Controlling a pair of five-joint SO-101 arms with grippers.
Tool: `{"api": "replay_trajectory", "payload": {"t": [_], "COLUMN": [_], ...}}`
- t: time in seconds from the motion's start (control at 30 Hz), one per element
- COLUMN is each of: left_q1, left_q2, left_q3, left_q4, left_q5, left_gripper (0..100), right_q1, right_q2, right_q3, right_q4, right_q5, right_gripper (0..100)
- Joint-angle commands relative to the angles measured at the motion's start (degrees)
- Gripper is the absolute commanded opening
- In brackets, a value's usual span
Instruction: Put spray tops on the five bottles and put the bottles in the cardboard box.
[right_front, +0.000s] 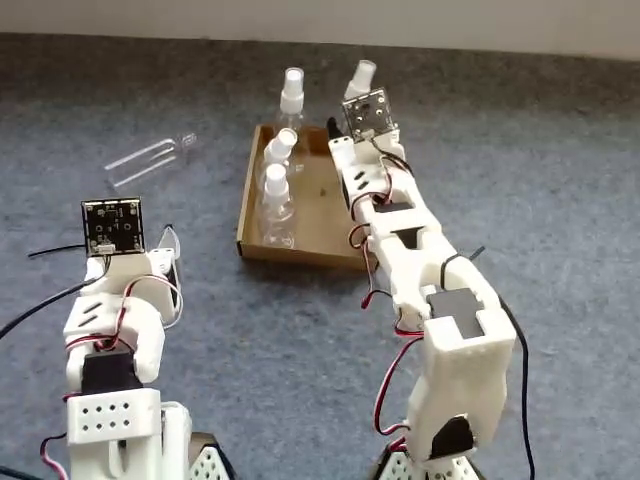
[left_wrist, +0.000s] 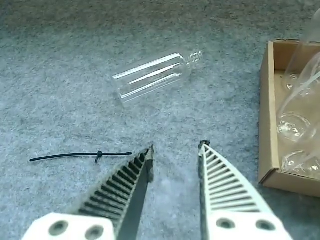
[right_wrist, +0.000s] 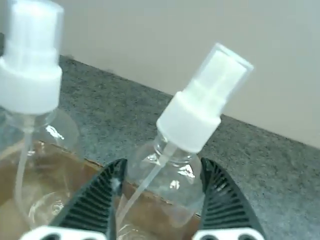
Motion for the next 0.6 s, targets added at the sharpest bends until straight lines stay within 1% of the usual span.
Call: {"api": "replay_trajectory", "payload": {"t": [0.0,0.4,0.57], "left_q1": [-0.4,-0.4,-0.4], "left_q2": [0.7,0.8,0.8], "left_q3": [-0.5,-0.5,-0.5], "left_q4": [-1.2,-1.3,-1.3], "left_q5": [0.0,0.0,0.0], "left_gripper": [15,15,15], "right_q1": [0.8,0.7,0.7], "right_q2": [-1.2,-1.9,-6.6], "right_q3": [0.6,1.1,6.0], "right_q4": [-1.2,-1.2,-1.2], "right_q5": [0.8,0.9,0.9], "right_gripper": [13.0,14.6,14.6]}}
